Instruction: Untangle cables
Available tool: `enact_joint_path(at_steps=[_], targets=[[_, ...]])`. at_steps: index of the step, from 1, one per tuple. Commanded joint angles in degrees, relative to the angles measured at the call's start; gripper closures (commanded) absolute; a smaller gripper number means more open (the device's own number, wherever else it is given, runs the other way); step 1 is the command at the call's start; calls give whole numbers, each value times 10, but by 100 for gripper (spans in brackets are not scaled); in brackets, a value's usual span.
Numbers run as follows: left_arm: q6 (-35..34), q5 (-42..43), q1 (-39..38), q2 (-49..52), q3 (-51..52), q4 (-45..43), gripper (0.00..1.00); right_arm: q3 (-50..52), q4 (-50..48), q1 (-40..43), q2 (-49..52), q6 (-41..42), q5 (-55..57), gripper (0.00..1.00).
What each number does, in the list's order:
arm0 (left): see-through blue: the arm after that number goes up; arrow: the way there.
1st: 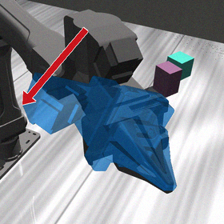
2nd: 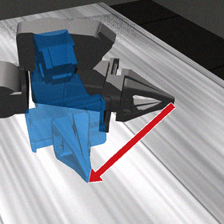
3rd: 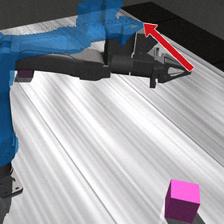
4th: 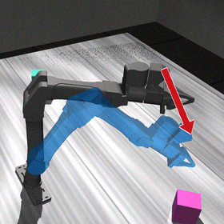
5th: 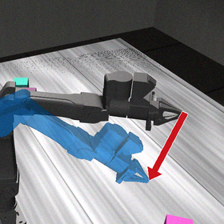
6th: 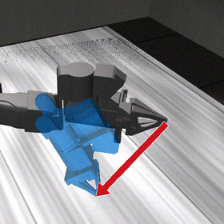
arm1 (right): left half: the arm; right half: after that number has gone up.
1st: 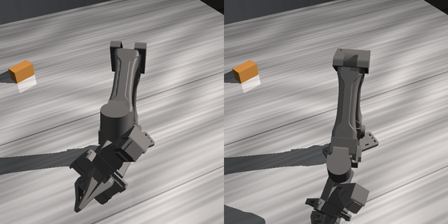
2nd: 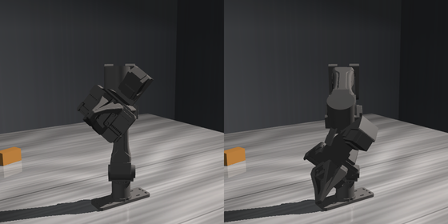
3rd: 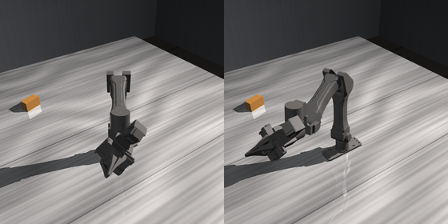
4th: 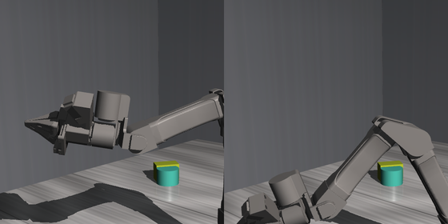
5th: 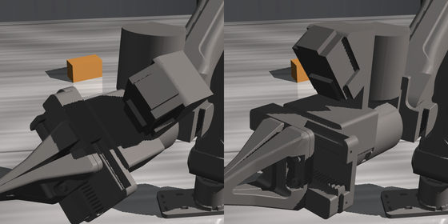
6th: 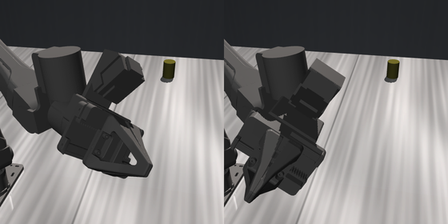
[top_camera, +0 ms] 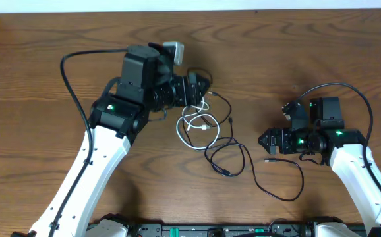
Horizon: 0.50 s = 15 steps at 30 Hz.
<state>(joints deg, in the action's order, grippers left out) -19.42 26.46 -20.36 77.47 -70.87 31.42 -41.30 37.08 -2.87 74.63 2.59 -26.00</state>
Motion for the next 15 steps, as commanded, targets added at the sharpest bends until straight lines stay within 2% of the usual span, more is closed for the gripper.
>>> enact_joint_path(at_steps=[1, 6, 15], targets=[[8, -5, 1, -6, -6, 85, 17, -2, 0, -3, 1, 3, 4, 7], [18, -4, -21, -3, -4, 186, 21, -2, 0, -3, 1, 4, 4, 7], [17, -50, -91, 7, 55, 188, 22, -2, -2, -3, 1, 32, 28, 7]])
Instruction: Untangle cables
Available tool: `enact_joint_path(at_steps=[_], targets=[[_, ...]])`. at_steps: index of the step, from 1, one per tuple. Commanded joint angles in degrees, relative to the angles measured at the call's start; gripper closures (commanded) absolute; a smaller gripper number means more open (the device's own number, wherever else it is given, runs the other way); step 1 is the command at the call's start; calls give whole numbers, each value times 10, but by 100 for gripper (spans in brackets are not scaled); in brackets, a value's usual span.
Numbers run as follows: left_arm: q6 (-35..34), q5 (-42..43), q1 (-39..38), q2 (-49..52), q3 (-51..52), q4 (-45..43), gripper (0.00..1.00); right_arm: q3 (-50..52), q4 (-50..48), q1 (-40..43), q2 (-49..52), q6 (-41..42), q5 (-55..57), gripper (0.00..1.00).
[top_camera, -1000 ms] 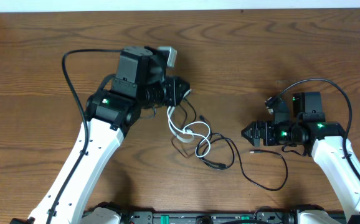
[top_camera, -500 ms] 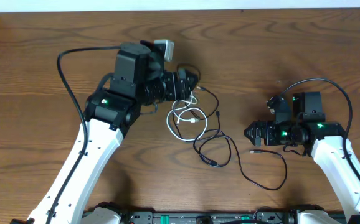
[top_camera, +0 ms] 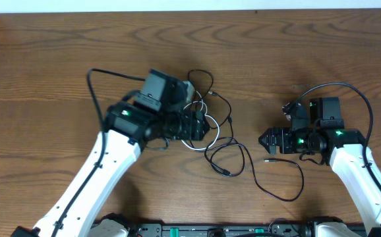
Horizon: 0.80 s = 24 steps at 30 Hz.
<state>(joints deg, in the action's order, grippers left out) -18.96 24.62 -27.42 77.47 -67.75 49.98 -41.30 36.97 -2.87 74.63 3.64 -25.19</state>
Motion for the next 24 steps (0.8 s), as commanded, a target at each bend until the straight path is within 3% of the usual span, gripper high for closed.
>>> enact_joint_path(at_steps=[1, 12, 24], targets=[[13, -31, -27, 9, 31, 1, 22, -2, -1, -3, 1, 21, 22, 7], [1, -33, -99, 96, 66, -38, 29, -2, 1, -2, 1, 21, 21, 6], [-129, -33, -122, 243, 66, -84, 45, -2, 3, -2, 1, 21, 22, 6]])
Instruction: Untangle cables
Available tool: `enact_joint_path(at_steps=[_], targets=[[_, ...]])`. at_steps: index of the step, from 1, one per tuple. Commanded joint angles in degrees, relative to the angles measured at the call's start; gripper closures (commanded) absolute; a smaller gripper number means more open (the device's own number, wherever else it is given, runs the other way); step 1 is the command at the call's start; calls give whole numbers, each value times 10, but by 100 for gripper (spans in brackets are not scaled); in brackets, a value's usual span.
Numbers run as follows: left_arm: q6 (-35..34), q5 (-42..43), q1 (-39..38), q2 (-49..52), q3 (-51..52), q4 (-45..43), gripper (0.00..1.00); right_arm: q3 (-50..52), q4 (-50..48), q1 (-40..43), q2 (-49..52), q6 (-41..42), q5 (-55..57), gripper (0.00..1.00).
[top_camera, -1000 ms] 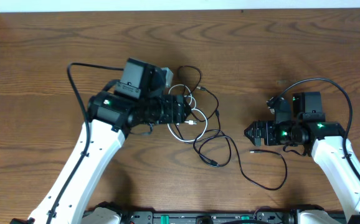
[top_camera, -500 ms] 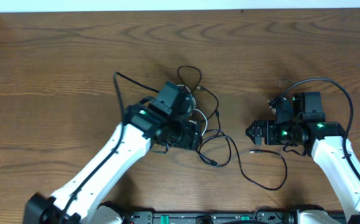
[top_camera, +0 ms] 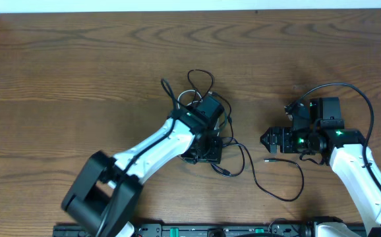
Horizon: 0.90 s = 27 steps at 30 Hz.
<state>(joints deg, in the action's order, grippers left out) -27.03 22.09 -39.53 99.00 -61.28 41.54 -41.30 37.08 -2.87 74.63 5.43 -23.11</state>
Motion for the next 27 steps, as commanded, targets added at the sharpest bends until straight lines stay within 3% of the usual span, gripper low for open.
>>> enact_joint_path(at_steps=[1, 21, 27], targets=[[-48, -8, 0, 35, 2, 1, 45, -2, 2, -2, 1, 3, 1, 6], [-48, -63, -2, 50, 21, -31, 55, -2, 11, -2, 1, 3, 1, 6], [-48, -64, -2, 50, 22, -35, 65, -2, 12, -2, 1, 3, 1, 6]])
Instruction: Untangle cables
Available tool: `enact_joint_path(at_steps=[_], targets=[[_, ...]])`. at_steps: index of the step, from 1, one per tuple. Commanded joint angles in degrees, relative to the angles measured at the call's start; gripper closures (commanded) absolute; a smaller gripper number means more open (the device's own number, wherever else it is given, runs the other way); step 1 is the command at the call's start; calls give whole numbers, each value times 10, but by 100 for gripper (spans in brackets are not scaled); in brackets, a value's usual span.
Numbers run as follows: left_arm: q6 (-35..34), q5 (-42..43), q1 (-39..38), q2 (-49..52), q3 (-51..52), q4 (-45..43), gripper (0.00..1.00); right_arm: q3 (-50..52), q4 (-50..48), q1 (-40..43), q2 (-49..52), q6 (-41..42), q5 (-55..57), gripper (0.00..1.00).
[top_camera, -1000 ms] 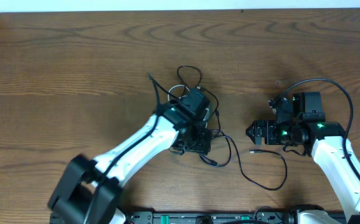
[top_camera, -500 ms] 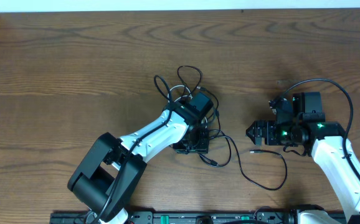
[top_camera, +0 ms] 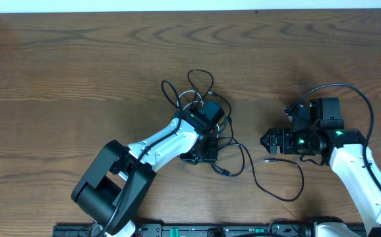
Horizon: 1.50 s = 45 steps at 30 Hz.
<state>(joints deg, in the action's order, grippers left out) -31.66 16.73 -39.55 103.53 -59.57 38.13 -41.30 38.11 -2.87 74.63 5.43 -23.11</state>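
A tangle of thin black cable (top_camera: 200,80) lies mid-table, with a bit of white cable (top_camera: 192,99) showing in it. My left gripper (top_camera: 204,155) points down onto the middle of the tangle and hides most of the white cable. Its fingers are hidden under the wrist, so its state is unclear. One black strand loops to a plug (top_camera: 227,173). Another black strand (top_camera: 289,199) sweeps right and ends at a plug (top_camera: 268,160). That plug lies just below my right gripper (top_camera: 263,140), which looks shut with nothing in it.
The left arm (top_camera: 157,141) folds back from the table's front edge across the wood. Its own black lead (top_camera: 167,89) arches beside the tangle. The right arm's lead (top_camera: 349,89) loops above its wrist. A white wall edge runs along the back.
The left arm's lower links have shifted a little to the right, while its gripper stays down on the middle of the tangle. The right arm and the loose black strands have not moved.
At first my left gripper was at the tangle's upper left beside a white charger block, with the white coil in plain view. It then sat over the coil, then on the tangle's centre with the arm folded, where it stays. The right arm barely moved.
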Motion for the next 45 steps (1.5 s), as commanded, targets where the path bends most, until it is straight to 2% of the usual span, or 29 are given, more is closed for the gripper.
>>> enact_joint_path(at_steps=[1, 6, 15, 18, 20, 21, 22, 28, 36, 39, 44, 45], targets=[[-2, -10, -2, 4, 5, -1, 66, -2, 2, -2, 1, 3, 1, 6], [-2, -10, -3, 4, 5, -1, 74, -2, 3, -2, 1, 3, 1, 6], [-3, -14, -37, 7, 5, -15, 74, -2, 3, -2, 1, 3, 1, 6], [-21, -46, -53, 7, 5, -18, 75, -2, 3, -2, 1, 3, 1, 6], [-21, -60, -58, 7, 5, -18, 81, -2, 3, -2, 1, 3, 1, 6], [-21, -61, -57, 7, 5, -18, 90, -2, 3, -2, 1, 3, 1, 6], [-21, -60, -57, 7, 5, -18, 92, -2, 3, -2, 1, 3, 1, 6], [-14, -45, -38, -15, -19, 14, 92, -2, 5, -2, 1, 3, 1, 6], [71, 155, 29, -118, -86, 12, 93, -2, 5, -2, 1, 3, 1, 5], [96, 136, 66, -178, -94, -1, 92, -2, 6, -2, 1, 3, 1, 5], [96, 67, 97, -222, -93, 12, 92, -2, 7, -2, 1, 3, 1, 5], [96, 65, 96, -223, -93, 17, 87, -2, 7, -2, 1, 3, 1, 5]])
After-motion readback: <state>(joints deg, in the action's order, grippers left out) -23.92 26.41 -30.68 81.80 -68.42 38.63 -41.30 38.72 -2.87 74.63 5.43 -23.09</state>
